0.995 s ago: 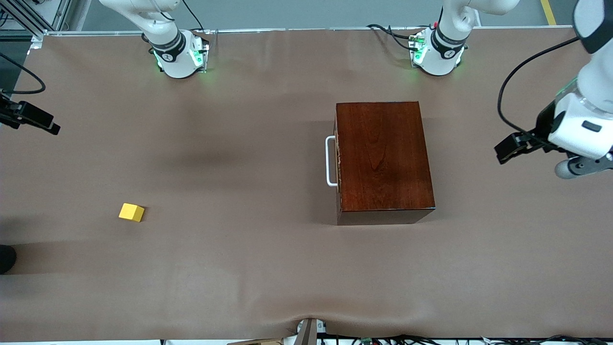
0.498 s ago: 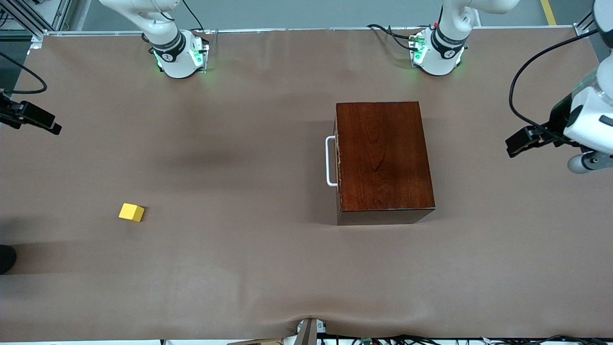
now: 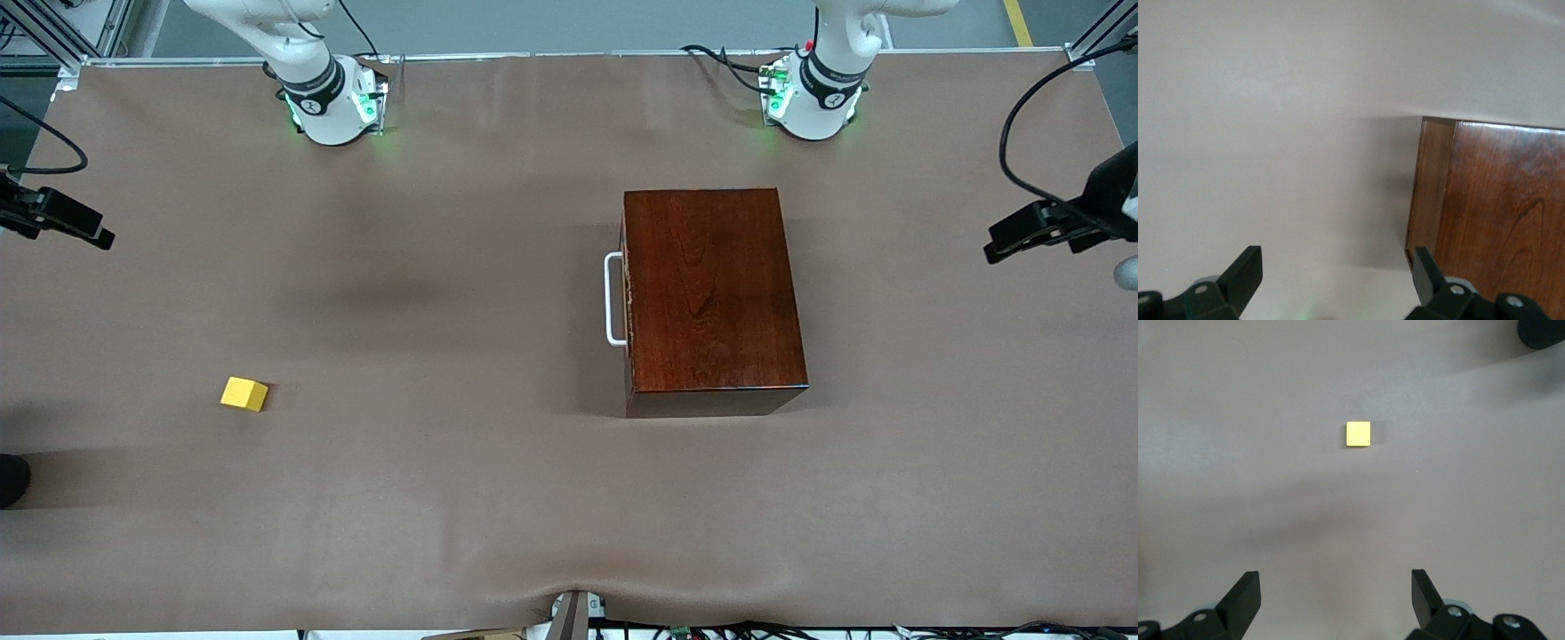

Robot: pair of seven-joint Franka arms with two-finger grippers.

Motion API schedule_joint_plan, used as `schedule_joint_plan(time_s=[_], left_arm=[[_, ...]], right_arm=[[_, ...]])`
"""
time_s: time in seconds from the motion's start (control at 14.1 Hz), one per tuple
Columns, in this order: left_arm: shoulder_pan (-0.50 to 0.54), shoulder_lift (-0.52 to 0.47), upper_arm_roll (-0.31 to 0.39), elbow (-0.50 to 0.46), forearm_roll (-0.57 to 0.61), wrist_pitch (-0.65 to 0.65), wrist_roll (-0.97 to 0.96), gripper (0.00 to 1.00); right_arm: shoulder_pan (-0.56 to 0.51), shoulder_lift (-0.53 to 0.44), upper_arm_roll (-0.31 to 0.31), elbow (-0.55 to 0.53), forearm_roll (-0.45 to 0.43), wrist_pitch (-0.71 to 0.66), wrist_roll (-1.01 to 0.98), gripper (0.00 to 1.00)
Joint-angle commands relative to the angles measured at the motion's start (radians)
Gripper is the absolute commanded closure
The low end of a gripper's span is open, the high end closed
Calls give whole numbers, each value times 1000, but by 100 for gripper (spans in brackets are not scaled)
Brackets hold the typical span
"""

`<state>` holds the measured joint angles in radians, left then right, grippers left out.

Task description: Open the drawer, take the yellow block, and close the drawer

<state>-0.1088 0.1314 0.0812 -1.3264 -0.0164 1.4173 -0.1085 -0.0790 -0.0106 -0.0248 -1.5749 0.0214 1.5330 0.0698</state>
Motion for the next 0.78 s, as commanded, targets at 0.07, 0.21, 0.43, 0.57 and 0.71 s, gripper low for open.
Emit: schedule_joint_plan(time_s=[0.07, 0.21, 0.43, 0.57, 0.71], left_arm=[[95, -107, -102, -128, -5, 25, 33, 0], [119, -150, -147, -177, 16, 29, 33, 0], [121, -202, -153, -250, 26, 66, 33, 0], [121, -210, -167, -251, 65, 74, 33, 0], [164, -216, -224, -252, 98, 91, 35, 0]], right_arm=[[-2, -5, 5, 3, 6, -7, 13, 0], [10, -3, 5, 3, 6, -7, 13, 0], [12, -5, 5, 3, 6, -4, 13, 0], [10, -3, 5, 3, 6, -4, 13, 0], [8, -3, 5, 4, 6, -2, 13, 0]])
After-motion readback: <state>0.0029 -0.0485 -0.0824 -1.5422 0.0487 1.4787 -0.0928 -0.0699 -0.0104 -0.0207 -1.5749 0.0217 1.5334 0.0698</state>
